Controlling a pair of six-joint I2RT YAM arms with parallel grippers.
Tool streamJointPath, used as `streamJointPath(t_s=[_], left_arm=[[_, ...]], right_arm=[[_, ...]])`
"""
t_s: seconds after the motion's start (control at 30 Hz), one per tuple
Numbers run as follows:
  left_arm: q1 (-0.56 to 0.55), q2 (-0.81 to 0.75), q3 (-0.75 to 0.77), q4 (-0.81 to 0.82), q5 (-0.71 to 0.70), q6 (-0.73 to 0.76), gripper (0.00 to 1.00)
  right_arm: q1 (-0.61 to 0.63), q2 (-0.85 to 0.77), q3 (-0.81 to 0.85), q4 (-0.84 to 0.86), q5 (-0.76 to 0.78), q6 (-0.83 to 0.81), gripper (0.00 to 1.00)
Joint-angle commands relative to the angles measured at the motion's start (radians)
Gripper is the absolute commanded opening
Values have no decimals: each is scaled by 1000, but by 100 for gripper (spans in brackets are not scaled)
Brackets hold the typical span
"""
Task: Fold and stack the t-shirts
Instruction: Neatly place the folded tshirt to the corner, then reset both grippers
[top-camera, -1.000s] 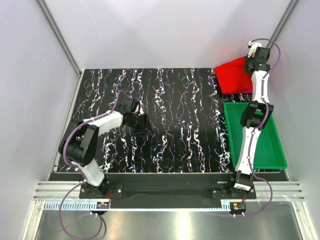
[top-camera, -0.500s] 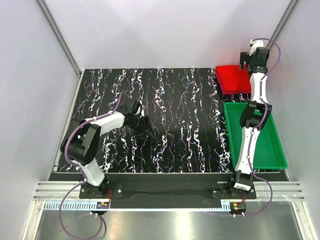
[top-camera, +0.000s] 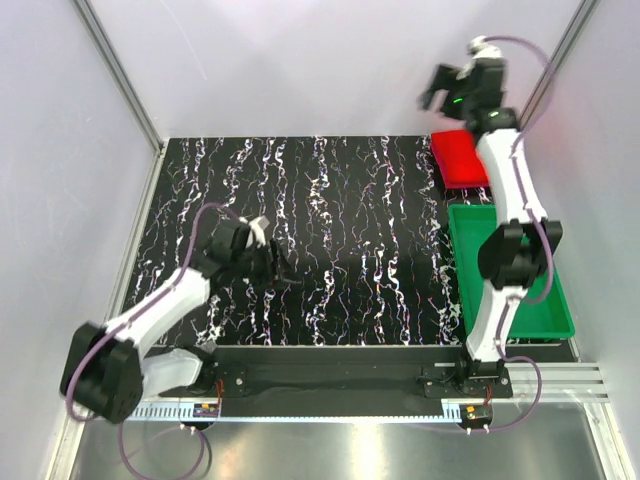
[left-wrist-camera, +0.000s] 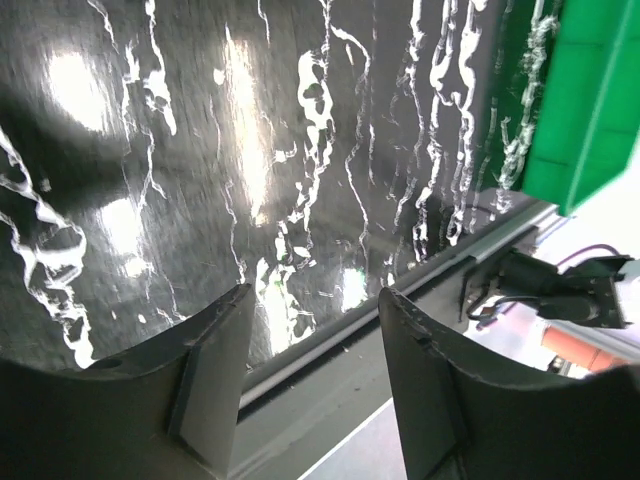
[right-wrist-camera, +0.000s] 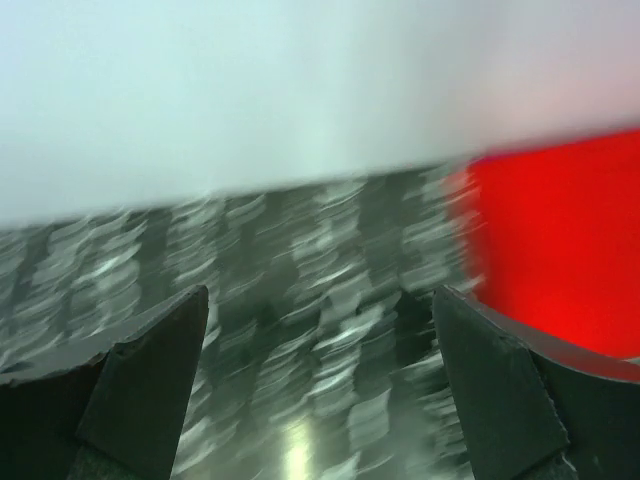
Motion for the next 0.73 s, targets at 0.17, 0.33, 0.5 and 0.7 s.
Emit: streamJointPath(t_s=[0.17, 0.33, 0.5, 0.7], left_arm=[[-2, -308, -282, 259, 79, -262, 61], [-2, -496, -473, 390, 107, -420, 62], [-2, -680, -676, 670, 136, -639, 63], [-1, -915, -831, 828, 160, -797, 66]], right_arm=[[314, -415, -771, 33, -218, 499, 100], [411, -596, -1220, 182, -290, 706, 100], [448, -693, -1501, 303, -322, 806, 100], [452, -929, -1814, 688, -473, 916, 100]])
